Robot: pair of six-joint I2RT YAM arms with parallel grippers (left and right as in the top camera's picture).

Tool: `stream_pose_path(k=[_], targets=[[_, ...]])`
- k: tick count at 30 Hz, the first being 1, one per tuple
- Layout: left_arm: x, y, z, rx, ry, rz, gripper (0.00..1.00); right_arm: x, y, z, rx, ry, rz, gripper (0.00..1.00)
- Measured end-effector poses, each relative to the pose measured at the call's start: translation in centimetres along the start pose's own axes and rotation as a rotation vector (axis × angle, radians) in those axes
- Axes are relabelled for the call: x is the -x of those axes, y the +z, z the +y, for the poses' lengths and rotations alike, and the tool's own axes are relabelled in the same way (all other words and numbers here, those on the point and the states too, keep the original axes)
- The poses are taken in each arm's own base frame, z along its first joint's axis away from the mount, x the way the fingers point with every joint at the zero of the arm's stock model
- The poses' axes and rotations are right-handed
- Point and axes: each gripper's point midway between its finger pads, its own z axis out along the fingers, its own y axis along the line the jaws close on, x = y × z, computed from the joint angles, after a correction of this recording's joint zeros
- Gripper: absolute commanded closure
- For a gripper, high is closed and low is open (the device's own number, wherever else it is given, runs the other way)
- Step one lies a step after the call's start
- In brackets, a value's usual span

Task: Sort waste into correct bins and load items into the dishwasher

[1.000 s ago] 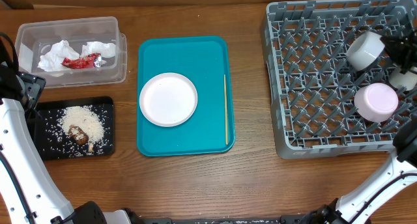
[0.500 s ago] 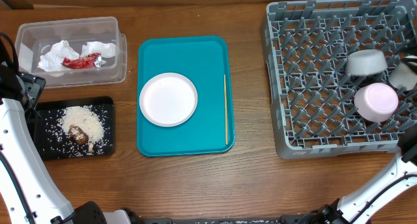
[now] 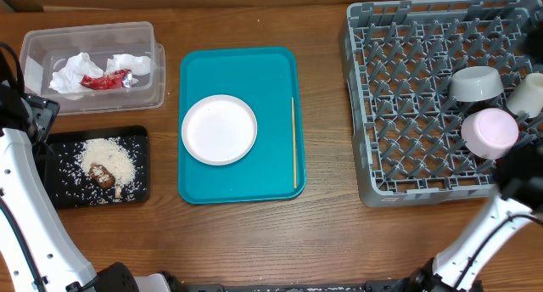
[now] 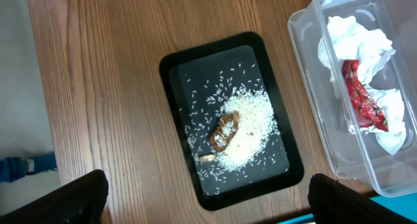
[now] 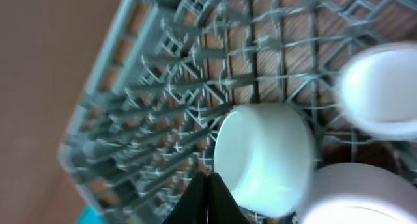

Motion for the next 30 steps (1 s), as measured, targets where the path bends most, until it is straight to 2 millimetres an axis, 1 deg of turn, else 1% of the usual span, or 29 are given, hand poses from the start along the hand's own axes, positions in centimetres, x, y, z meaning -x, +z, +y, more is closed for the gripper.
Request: stream_pose_path(k=[3,4,5,7,10,12,15,20,24,27,30], targets=[[0.0,0.0,0.0,0.000,0.000,0.000,0.00,-2.6,2.8,2.3,-0.103,-0.098,0.023,0.96],[0.0,0.0,0.0,0.000,0.000,0.000,0.00,-4.0,4.1,3.1,-0.152,-0.142,0.039,0.96],[0.0,0.0,0.0,0.000,0.000,0.000,0.00,-4.2,4.3,3.2,-0.157,-0.148,0.042,0.96],[0.0,0.0,0.0,0.000,0.000,0.000,0.00,-5.2,5.4,3.0,-0.210,-0.171,0.054,0.96],[0.0,0.0,0.0,0.000,0.000,0.000,0.00,-5.6,6.4,1.1,-0.284,-0.167,0.071,0.96],[0.0,0.0,0.0,0.000,0.000,0.000,0.00,-5.6,6.5,-0.5,-0.322,-0.147,0.084,0.96],[0.0,0.0,0.0,0.000,0.000,0.000,0.00,-5.3,6.1,-2.6,-0.366,-0.106,0.095,0.96],[0.0,0.0,0.0,0.000,0.000,0.000,0.00,-5.2,5.1,-5.3,-0.415,-0.052,0.120,0.96],[0.0,0.0,0.0,0.000,0.000,0.000,0.00,-5.5,4.9,-5.8,-0.426,-0.036,0.138,0.96],[0.0,0.0,0.0,0.000,0.000,0.000,0.00,-6.0,4.8,-5.8,-0.431,-0.035,0.157,0.96],[0.0,0.0,0.0,0.000,0.000,0.000,0.00,-6.2,4.7,-5.3,-0.409,-0.030,0.164,0.96]])
